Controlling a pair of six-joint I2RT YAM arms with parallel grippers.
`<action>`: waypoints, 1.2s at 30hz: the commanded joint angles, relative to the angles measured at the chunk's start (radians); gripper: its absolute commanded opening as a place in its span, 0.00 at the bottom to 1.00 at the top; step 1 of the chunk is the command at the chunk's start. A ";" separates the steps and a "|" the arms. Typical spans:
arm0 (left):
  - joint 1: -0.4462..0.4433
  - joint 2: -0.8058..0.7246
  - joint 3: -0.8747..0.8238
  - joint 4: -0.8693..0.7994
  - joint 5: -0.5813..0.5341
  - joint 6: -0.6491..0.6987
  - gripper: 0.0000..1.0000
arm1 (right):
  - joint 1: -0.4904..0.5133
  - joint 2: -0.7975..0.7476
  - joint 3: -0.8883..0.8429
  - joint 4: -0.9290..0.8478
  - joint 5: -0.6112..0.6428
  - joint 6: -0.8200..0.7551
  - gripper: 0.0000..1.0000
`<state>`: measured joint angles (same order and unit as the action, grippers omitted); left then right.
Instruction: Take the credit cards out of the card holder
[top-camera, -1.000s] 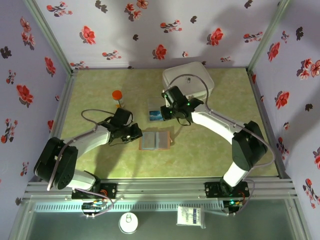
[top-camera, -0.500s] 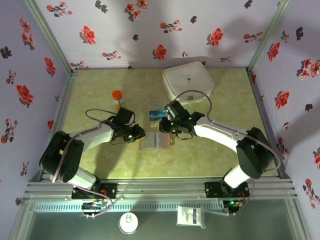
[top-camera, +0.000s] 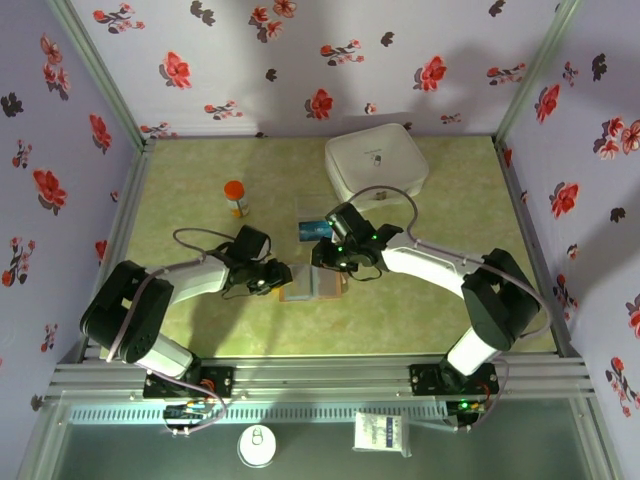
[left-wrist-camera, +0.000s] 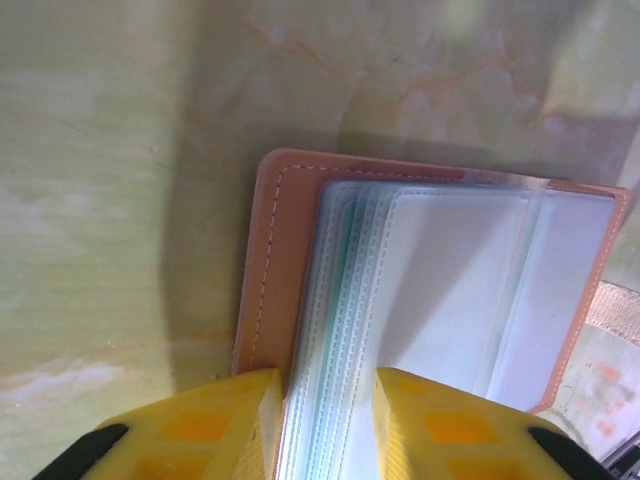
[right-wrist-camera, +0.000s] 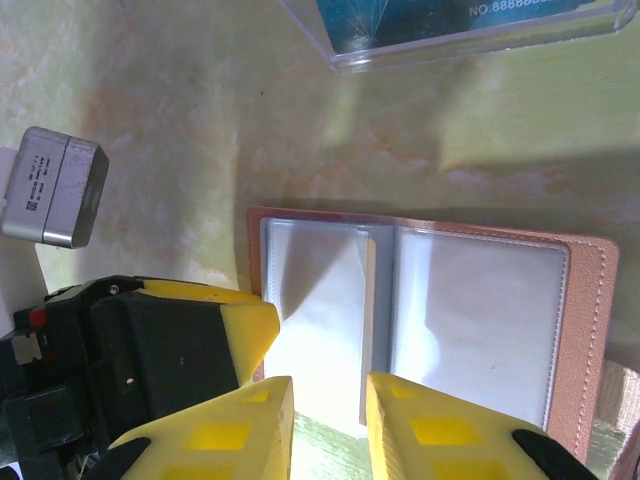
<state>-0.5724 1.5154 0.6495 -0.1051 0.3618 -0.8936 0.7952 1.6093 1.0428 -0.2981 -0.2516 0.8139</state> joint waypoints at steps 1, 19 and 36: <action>-0.009 -0.024 -0.031 -0.010 -0.014 -0.022 0.33 | 0.012 0.028 0.001 0.010 -0.029 0.011 0.28; -0.009 -0.095 -0.030 -0.078 -0.100 0.001 0.30 | 0.033 0.117 0.030 0.060 -0.099 0.020 0.28; -0.007 -0.001 0.000 -0.098 -0.094 0.031 0.00 | 0.047 0.188 0.077 0.061 -0.134 0.018 0.26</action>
<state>-0.5762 1.4868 0.6361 -0.1673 0.2810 -0.8921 0.8341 1.7756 1.0931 -0.2420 -0.3641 0.8230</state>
